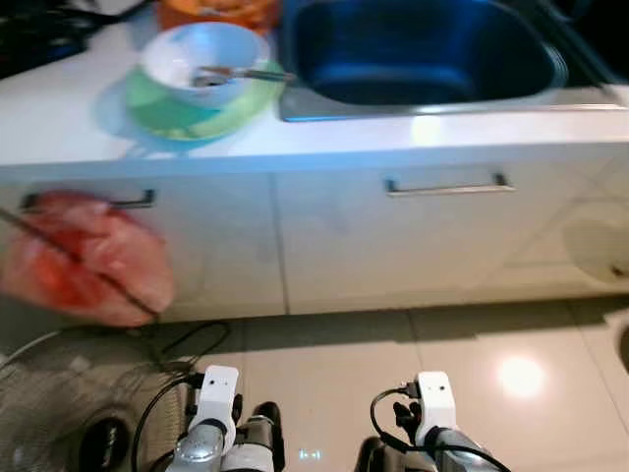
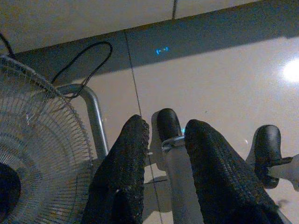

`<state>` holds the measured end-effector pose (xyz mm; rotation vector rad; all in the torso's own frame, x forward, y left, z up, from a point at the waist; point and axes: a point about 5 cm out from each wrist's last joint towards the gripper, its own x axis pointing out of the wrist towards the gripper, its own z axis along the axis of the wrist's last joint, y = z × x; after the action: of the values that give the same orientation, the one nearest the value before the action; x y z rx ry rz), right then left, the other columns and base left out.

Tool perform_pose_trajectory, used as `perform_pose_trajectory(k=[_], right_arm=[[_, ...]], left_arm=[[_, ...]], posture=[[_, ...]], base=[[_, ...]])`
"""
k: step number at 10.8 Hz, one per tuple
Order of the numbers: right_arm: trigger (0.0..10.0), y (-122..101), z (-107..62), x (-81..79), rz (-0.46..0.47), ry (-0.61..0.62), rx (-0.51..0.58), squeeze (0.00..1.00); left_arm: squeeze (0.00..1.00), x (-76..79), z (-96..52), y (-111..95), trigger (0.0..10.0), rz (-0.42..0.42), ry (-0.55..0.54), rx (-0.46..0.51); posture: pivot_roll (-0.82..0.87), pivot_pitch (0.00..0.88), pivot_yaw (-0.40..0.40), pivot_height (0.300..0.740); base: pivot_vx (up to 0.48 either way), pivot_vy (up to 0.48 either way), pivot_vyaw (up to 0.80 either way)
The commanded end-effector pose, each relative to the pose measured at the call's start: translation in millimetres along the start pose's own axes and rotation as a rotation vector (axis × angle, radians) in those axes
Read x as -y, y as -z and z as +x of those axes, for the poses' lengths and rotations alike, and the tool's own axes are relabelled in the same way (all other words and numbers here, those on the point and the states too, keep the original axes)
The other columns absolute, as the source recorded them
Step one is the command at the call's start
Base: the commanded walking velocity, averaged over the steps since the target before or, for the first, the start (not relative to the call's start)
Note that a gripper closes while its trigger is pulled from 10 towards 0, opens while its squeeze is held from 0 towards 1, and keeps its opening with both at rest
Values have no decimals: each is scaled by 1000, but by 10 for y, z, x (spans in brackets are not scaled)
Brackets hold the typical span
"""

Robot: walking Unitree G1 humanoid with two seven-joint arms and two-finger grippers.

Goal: Kitchen organization

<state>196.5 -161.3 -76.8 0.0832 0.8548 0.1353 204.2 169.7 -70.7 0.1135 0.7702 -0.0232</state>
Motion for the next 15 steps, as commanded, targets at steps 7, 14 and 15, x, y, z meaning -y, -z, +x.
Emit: perform_pose_trajectory(k=[7,14,15], right_arm=[[10000,64,-16,12,13,16,-18,0],[10000,77,-17,8,8,17,-24,0],[10000,77,-17,5,10,16,-23,0]], left_arm=[[0,-23,-25,95,10000,-3,-14,-38],[0,-13,-22,92,10000,-5,-9,-40],[0,-15,-20,85,10000,-6,-9,-39]], posture=[[162,214,-3,740],[160,215,-1,740],[160,216,0,740]], base=[[0,0,0],[0,0,256],[0,0,0]])
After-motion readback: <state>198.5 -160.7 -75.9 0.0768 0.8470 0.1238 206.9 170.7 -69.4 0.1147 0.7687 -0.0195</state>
